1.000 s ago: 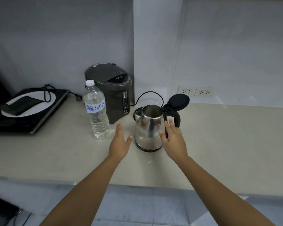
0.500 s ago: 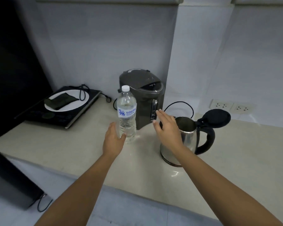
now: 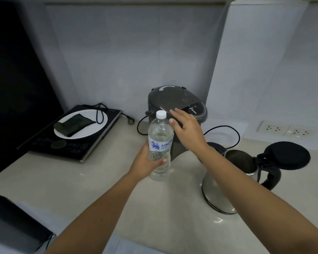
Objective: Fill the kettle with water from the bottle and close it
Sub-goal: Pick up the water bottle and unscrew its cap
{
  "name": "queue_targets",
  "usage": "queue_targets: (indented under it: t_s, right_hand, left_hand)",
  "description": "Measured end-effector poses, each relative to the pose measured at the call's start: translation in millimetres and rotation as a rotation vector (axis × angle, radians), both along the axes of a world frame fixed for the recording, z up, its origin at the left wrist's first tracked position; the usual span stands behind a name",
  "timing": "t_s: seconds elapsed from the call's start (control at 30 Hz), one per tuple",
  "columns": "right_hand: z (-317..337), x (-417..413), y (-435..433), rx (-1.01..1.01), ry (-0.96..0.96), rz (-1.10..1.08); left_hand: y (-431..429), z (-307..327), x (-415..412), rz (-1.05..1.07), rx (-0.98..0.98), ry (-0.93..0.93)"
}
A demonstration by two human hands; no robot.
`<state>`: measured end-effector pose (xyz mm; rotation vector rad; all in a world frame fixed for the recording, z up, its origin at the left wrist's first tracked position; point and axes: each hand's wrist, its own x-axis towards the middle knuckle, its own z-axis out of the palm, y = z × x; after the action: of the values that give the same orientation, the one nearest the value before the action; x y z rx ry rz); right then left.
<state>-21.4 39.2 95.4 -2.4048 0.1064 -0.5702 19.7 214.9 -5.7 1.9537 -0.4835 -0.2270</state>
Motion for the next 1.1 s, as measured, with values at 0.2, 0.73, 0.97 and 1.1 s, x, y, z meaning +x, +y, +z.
queue_targets:
  t_s: [0.2,0.73,0.97,1.1]
  right_hand:
    - [6.9,12.3,10.5,0.003,-0.046,0.047]
    - [15.3,-23.2,22.3,0.270,-0.058,-0.009]
    - [17.2,-45.2,29.9,0.296,-0.052,-0.023]
    - [24.9,-45.0,19.9,0.267,0.063,0.103]
  left_hand:
    - [-2.5,-9.6,8.8,0.039,-0.039,0.070]
    - [-4.0,-9.6,-36.2,0.067,-0.010,0.047]
    - [-7.5,-7.5,-61.5,0.072,-0.021,0.071]
    - [-7.1,-5.1,-63.2,0.054,-0.058,0.108]
